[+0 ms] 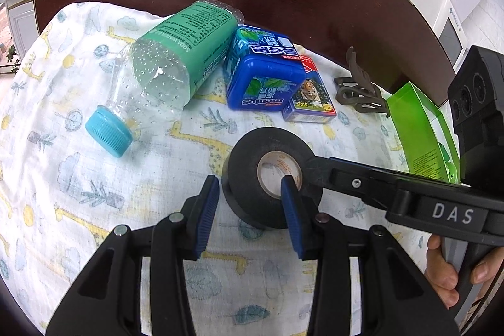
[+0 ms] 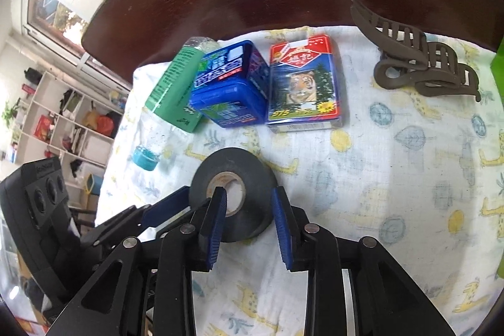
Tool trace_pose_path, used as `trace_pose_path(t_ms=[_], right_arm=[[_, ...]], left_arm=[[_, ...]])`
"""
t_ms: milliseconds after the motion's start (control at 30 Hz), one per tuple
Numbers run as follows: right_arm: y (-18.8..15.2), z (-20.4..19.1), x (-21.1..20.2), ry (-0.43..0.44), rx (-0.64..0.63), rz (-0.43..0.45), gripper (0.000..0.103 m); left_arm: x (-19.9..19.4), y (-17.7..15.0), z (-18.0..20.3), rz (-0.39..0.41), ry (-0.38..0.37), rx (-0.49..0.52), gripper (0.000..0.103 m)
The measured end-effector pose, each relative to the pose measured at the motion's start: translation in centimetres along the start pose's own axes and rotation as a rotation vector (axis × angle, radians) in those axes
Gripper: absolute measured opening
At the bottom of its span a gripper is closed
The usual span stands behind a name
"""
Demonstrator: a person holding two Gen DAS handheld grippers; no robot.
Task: Organize rigid objects
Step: 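Grasp the black tape roll with the right gripper, then carry the black tape roll into the green box and lower it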
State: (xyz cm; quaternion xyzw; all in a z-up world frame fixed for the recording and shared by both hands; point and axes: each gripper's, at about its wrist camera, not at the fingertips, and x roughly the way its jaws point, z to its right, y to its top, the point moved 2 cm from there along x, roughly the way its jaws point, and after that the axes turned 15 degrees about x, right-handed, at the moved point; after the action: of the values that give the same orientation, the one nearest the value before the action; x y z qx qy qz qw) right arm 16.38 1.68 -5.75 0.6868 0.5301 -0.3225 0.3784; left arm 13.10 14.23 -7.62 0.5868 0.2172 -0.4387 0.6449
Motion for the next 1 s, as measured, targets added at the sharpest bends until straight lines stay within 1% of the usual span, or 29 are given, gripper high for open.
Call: trace_pose_path(t_ms=[133, 167, 267, 400, 467, 600, 733, 833, 1000], right_arm=[[0.0, 0.2, 0.6, -0.016, -0.002, -0.016, 0.03], [0.0, 0.2, 0.9, -0.005, 0.004, -0.024, 0.031], [0.2, 0.2, 1.7, -0.024, 0.003, -0.026, 0.031], [-0.2, -0.8, 1.7, -0.066, -0.06, -0.001, 0.031], [-0.5, -1.2, 1.3, -0.075, -0.09, 0.021, 0.031], [-0.4, -1.1, -0.6, -0.063, -0.1, 0.064, 0.031], [-0.2, -0.3, -3.4, -0.047, -0.087, 0.121, 0.031], [0.2, 0.9, -5.7, -0.037, -0.066, 0.169, 0.031], [1.0, 4.2, -10.4, -0.015, -0.011, 0.261, 0.031]], left_arm=[[0.5, 0.2, 0.0, -0.001, 0.002, -0.004, 0.038], [0.6, 0.3, 0.2, 0.002, 0.011, 0.007, 0.037], [0.7, 0.4, 0.7, 0.01, 0.046, 0.042, 0.037], [0.2, 0.4, 1.6, 0.028, 0.092, 0.083, 0.036], [-0.3, 0.7, 2.1, 0.043, 0.097, 0.089, 0.036], [-1.3, 1.6, 3.6, 0.078, 0.097, 0.123, 0.036], [-2.0, 2.9, 6.2, 0.105, 0.094, 0.181, 0.036], [-2.1, 4.2, 8.8, 0.123, 0.089, 0.237, 0.036], [-2.0, 6.6, 14.5, 0.158, 0.076, 0.345, 0.036]])
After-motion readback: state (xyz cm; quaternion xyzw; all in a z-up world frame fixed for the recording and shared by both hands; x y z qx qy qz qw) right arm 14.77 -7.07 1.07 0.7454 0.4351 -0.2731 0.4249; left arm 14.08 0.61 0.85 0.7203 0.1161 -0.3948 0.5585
